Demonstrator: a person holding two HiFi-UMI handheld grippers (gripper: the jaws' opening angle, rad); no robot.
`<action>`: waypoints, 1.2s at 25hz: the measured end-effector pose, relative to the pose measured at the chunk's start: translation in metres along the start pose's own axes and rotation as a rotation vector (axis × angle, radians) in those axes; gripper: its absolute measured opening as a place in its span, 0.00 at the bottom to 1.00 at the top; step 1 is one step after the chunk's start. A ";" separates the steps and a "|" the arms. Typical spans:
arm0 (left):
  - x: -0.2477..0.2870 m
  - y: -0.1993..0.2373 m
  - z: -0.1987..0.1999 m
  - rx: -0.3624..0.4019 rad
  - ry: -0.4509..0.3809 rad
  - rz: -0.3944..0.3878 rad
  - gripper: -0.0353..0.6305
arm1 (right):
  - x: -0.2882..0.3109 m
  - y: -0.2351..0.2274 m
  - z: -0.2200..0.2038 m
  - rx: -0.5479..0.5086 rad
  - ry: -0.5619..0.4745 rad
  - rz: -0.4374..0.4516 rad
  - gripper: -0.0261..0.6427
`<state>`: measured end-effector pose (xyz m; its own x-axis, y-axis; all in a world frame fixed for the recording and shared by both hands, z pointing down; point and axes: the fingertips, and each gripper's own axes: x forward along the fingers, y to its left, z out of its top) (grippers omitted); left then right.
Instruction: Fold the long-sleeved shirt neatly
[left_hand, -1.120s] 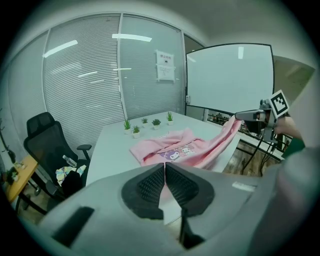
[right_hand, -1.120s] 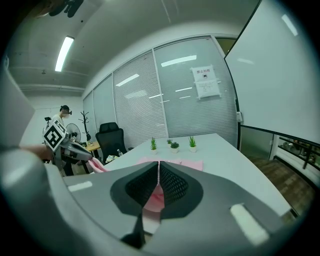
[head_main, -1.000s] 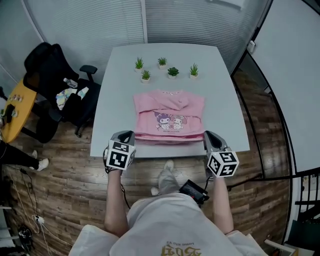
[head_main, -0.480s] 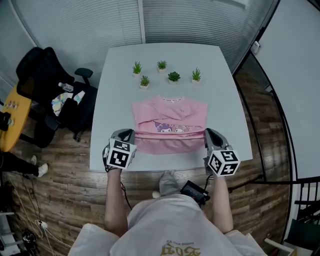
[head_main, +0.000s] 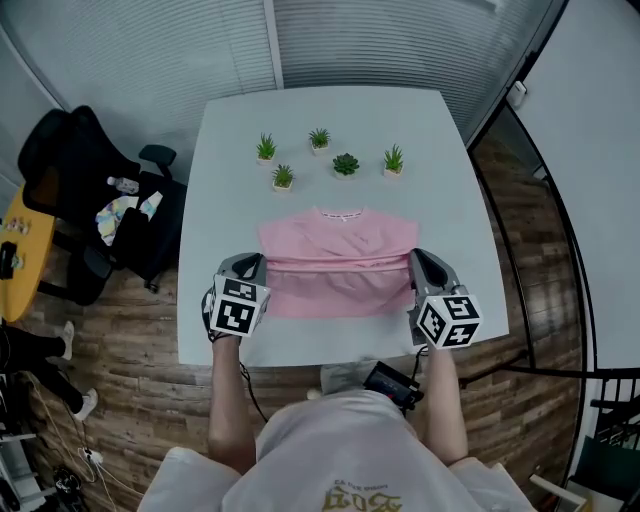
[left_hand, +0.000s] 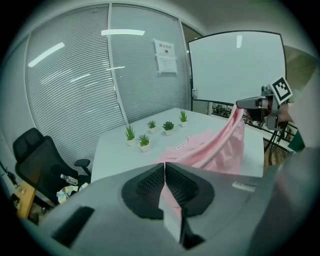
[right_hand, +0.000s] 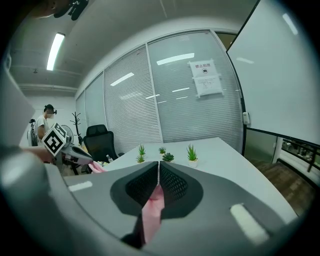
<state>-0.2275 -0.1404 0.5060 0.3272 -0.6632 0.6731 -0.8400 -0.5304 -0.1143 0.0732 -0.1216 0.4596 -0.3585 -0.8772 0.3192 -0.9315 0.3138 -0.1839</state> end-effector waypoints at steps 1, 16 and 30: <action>0.005 0.003 0.003 0.000 0.003 0.002 0.08 | 0.006 -0.003 0.002 0.002 0.001 0.001 0.07; 0.062 0.038 0.046 -0.008 0.018 0.038 0.08 | 0.080 -0.041 0.023 0.016 0.003 0.034 0.07; 0.139 0.049 0.030 -0.051 0.101 0.064 0.08 | 0.149 -0.075 -0.019 0.004 0.119 0.046 0.07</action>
<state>-0.2104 -0.2745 0.5725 0.2295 -0.6368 0.7361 -0.8795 -0.4596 -0.1234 0.0881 -0.2685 0.5385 -0.4059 -0.8127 0.4181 -0.9137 0.3513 -0.2042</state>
